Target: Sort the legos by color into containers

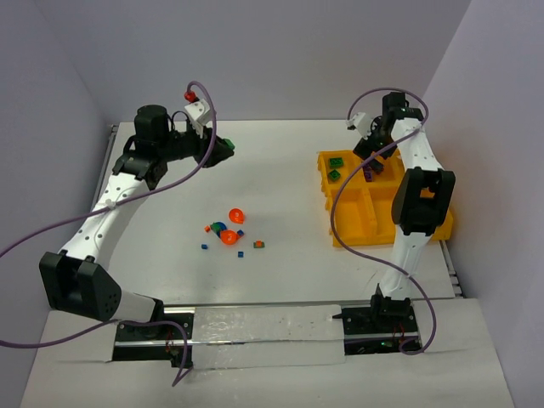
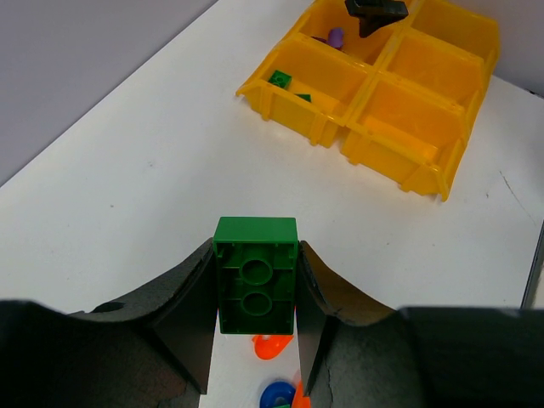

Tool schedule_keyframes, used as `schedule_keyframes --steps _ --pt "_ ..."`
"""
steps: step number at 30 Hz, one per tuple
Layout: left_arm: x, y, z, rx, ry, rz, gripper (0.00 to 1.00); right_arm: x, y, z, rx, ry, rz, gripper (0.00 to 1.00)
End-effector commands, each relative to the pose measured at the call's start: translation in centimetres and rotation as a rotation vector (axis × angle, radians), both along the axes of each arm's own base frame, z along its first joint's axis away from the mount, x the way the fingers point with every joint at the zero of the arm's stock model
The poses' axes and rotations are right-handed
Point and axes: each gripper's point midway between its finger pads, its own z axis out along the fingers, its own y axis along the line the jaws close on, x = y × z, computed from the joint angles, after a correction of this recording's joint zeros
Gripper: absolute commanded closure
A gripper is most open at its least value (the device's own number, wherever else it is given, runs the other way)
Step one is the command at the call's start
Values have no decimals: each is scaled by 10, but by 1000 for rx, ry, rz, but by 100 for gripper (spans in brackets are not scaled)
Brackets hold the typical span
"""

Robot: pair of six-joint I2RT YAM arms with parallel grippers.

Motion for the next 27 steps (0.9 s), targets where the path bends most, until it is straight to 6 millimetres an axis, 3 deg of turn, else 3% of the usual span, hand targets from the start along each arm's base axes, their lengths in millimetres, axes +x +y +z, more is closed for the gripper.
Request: schedule_keyframes --steps 1,7,9,10,11,12,14,16,17,19,22,25,27 --pt "-1 -3 21 -27 -43 0 99 8 -6 22 -61 -57 20 0" --pt "-22 -10 31 -85 -76 -96 97 18 3 83 -9 -218 -13 0" --pt "-44 -16 41 -152 -145 -181 95 24 27 124 143 -318 -62 0" --pt "-48 -16 37 -164 -154 -193 95 26 39 147 236 -364 -109 0" --pt "-50 -17 47 -176 -192 -198 94 24 51 149 284 -359 -76 0" --pt "-52 -18 47 -187 -186 -196 94 17 81 171 448 -370 -51 0" --pt "-52 -19 48 -184 -205 -198 93 3 109 188 607 -351 -47 0" --pt "-55 -25 44 -127 -301 -216 93 -23 165 224 864 -342 75 0" --pt "-56 -25 42 -106 -340 -222 94 -31 175 222 917 -301 49 0" --pt "-58 -29 35 -52 -433 -238 94 -50 223 231 1068 -203 84 0" --pt "-60 -35 26 11 -508 -237 95 -75 275 231 1160 -39 111 0" --pt "-55 -35 19 72 -549 -193 95 -94 314 235 1212 82 112 0" --pt "-53 -36 20 85 -569 -175 96 -102 329 236 1227 122 105 0"
